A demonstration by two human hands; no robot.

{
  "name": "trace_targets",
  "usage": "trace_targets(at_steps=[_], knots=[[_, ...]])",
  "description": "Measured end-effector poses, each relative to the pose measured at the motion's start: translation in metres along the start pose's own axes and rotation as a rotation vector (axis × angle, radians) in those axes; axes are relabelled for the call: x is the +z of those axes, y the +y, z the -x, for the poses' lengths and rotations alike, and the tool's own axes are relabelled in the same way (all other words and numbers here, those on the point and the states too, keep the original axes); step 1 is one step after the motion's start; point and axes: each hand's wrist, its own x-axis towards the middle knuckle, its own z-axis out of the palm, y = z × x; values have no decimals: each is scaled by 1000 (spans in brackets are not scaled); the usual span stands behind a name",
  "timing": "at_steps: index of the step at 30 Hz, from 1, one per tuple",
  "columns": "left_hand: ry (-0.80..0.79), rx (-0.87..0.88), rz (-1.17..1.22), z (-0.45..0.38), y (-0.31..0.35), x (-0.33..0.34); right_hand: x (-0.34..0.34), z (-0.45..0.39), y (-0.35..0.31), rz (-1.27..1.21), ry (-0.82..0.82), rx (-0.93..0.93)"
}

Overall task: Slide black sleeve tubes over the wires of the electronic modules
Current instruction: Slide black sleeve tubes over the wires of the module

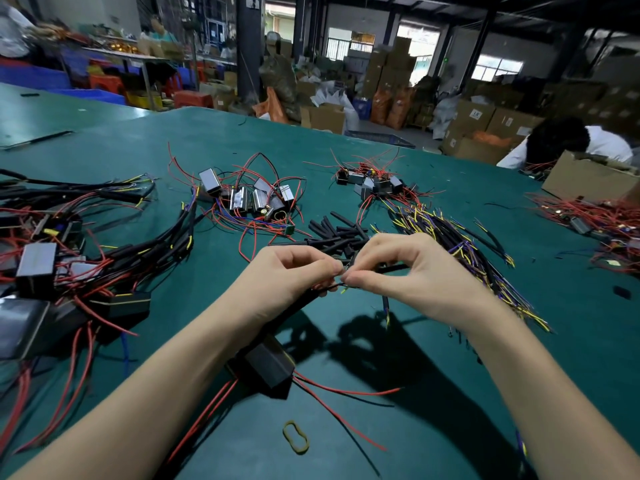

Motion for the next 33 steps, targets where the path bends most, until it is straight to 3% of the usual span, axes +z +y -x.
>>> trace_targets(at_steps=[8,13,15,18,21,24,28,30,33], knots=[[78,89,-168,0,-1,4,10,-2,5,174,104,-36],[142,1,-196,-1,-1,2,24,-4,11,714,129,-299],[149,-41,-187,-1,-1,1,26,-3,11,630,143,-274],[162,-43,-171,-1,0,2,23,-2,12,306,171,-164],[173,-14,-197,-1,0,2,24,-2,13,202,200,-110],[177,-94,-202,-2,0,0,28,-2,13,353,242,-193],[117,-356,-122,-5,0,-8,39,-5,13,680,265,-406],[105,-205,-217,-5,-2,-9,37,-4,15,624,243,-343],[123,194,-523,-2,-2,-6,29,-1,19,466,216,-207]])
